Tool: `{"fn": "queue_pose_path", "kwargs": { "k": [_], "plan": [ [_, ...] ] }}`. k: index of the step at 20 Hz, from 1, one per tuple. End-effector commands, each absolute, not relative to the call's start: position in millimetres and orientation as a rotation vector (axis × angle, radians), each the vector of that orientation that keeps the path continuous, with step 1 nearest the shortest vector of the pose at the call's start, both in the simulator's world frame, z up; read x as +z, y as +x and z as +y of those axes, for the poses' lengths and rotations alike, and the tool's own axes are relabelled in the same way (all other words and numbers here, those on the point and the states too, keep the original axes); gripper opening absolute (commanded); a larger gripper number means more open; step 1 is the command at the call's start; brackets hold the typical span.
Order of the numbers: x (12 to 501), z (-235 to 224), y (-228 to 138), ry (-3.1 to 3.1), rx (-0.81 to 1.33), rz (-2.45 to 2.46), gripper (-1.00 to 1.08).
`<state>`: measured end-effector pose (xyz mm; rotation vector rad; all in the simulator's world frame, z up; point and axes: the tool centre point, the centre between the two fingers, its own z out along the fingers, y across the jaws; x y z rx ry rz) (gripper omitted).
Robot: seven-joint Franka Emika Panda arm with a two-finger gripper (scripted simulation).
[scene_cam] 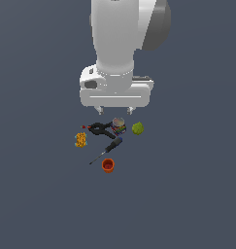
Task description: Pick up a designated object from a clutter of objects.
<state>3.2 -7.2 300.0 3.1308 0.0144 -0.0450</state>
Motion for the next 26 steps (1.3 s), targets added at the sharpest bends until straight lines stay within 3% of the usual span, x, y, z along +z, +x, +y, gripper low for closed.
{"fn": "queue_pose_path", "kwargs": {
  "k": [1,12,26],
  "plan": [
    [300.0,-7.2,3.2,3.131,-0.045,0.014,1.0],
    [318.0,-14.2,8.3,3.155,0.025,-0.043,1.0],
    [294.0,-26.5,4.4,3.134,0.016,0.132,1.0]
  ]
}}
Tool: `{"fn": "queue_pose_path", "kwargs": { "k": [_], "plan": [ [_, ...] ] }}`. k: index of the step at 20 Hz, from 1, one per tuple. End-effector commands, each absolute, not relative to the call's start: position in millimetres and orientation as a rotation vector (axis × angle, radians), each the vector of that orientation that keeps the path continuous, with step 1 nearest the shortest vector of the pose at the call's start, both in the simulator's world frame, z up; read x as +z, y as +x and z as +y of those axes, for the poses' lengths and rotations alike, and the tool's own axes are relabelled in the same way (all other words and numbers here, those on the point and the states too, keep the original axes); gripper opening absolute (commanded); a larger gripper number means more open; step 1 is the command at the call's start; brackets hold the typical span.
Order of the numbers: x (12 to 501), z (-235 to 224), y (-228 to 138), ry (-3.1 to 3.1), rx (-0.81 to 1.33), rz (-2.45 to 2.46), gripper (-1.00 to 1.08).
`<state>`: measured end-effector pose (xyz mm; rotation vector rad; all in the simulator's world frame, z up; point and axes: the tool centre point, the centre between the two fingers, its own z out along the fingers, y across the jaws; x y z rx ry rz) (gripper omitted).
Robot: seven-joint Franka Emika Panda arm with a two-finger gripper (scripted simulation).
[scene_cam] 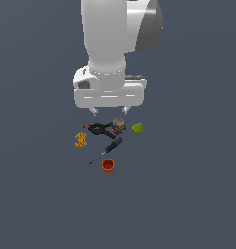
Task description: Pick up a designated object from a clutter of objects.
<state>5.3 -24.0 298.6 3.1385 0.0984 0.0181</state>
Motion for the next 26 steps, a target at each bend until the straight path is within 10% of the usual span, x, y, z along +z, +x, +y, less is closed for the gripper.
{"fn": "queue_pose_path", "kwargs": {
  "k": [1,26],
  "plan": [
    [290.5,-28.4,3.7,3.13,0.015,0.158,1.0],
    [177.7,-78.8,-39.6,2.9,-0.039,1.075,1.0]
  ]
}}
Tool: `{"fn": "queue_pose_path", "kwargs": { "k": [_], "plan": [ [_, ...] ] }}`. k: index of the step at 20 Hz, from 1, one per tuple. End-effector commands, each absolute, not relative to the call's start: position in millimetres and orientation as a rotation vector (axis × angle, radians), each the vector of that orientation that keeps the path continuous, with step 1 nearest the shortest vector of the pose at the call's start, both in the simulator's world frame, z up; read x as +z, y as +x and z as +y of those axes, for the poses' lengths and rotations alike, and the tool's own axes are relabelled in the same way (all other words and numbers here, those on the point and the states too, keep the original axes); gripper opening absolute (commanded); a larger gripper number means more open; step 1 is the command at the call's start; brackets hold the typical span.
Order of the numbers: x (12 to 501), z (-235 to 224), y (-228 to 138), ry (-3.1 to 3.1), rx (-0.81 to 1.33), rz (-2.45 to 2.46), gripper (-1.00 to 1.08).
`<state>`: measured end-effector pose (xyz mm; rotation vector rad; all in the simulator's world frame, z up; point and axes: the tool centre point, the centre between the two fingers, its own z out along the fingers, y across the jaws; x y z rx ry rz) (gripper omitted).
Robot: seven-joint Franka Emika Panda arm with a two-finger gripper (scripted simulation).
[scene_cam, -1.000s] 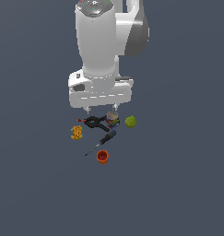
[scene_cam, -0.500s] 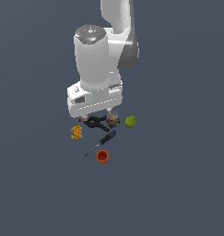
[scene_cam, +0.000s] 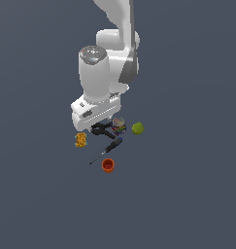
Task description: Pick up a designated object from a clutter of objects.
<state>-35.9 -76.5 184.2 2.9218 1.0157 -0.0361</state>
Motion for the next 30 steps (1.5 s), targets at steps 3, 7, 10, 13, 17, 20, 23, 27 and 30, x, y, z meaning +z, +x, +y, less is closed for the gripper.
{"fn": "queue_pose_path", "kwargs": {
  "k": [3,7,10,13,17,20,23,27,30],
  "plan": [
    [165.1,-82.7,-47.1,2.857,-0.044,1.187,1.0],
    [149.0,-87.1,-57.8,2.794,-0.049,1.336,1.0],
    [137.4,-89.6,-66.1,2.742,-0.05,1.447,1.0],
    [126.2,-91.5,-74.8,2.686,-0.05,1.556,1.0],
    [112.0,-93.1,-86.8,2.606,-0.047,1.7,1.0],
    [102.0,-93.6,-96.1,2.541,-0.042,1.806,1.0],
    [92.6,-93.4,-105.3,2.474,-0.035,1.907,1.0],
    [82.8,-92.5,-115.7,2.395,-0.023,2.017,1.0],
    [77.3,-91.6,-121.9,2.346,-0.015,2.079,1.0]
  ]
}}
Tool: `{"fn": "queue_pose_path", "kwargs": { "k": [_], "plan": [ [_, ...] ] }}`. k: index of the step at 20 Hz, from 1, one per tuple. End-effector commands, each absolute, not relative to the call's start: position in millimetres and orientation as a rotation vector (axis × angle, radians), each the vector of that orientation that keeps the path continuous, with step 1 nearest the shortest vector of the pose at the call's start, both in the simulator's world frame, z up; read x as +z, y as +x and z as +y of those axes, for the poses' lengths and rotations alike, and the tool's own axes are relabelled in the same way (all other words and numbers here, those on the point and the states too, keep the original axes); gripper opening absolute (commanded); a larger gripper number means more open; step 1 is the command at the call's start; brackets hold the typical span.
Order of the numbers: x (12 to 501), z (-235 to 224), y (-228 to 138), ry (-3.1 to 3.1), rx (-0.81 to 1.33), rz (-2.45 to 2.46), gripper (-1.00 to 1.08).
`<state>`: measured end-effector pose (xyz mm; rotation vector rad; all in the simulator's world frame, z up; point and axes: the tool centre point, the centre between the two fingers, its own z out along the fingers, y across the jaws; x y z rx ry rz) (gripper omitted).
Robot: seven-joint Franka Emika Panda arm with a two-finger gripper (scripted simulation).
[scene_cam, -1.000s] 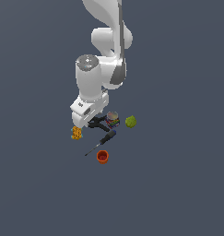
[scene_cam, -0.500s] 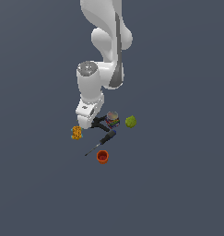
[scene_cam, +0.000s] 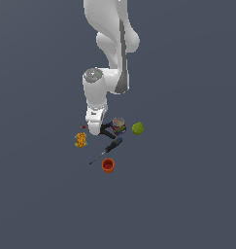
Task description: Pick up a designated object from a clutter of objects.
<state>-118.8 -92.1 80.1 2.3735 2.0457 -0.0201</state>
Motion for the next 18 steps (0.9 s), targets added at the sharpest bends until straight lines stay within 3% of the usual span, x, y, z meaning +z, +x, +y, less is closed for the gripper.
{"fn": "queue_pose_path", "kwargs": {
  "k": [1,18],
  "plan": [
    [75.9,-91.3,-123.7,2.332,-0.013,2.097,1.0],
    [62.8,-89.7,-131.9,2.268,-0.001,2.174,1.0]
  ]
}}
